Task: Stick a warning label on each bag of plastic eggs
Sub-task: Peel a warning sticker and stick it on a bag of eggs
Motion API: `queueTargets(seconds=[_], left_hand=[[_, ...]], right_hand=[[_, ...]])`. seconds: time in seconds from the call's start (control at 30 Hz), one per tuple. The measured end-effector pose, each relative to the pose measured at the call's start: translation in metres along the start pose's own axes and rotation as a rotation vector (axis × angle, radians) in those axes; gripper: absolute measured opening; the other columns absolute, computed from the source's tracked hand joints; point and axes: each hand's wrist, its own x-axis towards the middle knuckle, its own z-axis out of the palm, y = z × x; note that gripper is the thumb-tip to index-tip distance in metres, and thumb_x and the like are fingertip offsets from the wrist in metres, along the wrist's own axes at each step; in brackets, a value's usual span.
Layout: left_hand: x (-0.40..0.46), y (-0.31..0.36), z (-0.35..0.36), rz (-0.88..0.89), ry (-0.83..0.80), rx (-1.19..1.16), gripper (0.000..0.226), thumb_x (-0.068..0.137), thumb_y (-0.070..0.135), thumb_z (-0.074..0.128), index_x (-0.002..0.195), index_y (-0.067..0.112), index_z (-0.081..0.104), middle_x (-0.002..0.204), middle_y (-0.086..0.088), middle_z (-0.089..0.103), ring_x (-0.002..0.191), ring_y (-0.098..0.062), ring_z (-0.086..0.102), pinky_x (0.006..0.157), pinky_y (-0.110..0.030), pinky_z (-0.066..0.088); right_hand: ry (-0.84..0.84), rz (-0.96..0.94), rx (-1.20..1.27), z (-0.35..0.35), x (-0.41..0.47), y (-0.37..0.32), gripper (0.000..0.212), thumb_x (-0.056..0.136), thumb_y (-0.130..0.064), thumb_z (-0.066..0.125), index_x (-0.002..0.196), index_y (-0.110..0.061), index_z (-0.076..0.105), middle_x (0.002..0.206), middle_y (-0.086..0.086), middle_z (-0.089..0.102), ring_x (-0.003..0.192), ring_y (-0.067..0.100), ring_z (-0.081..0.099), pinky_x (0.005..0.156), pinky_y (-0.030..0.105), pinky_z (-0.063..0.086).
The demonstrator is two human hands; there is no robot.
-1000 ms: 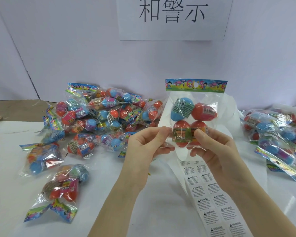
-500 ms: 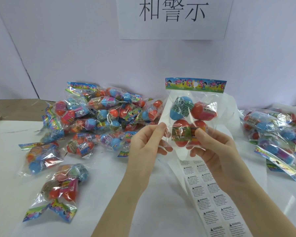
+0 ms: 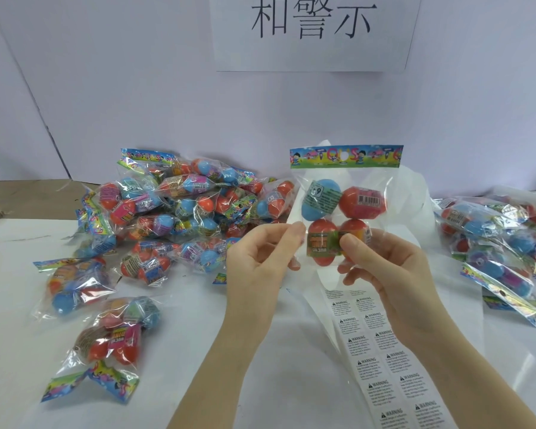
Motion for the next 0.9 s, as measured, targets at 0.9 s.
queueTargets(seconds=[0.9], left_hand=[[0.006,-0.011,0.001,-0.091,0.14,0.037,0.02,0.096,0.014,0.047,0.08,0.01,0.057,0.088,-0.018,0.068,0.09,-0.044,0.062,0.084,-0.045,0.052]], right_hand=[[0.188,-0.148,-0.031,0.003,0.0,-0.001,0.012,0.071,-0.023,0.064,0.067,-0.024,0.076,0.073,-0.001,0.074,0.052,0.013,0.064,0.049,0.018,0.049]])
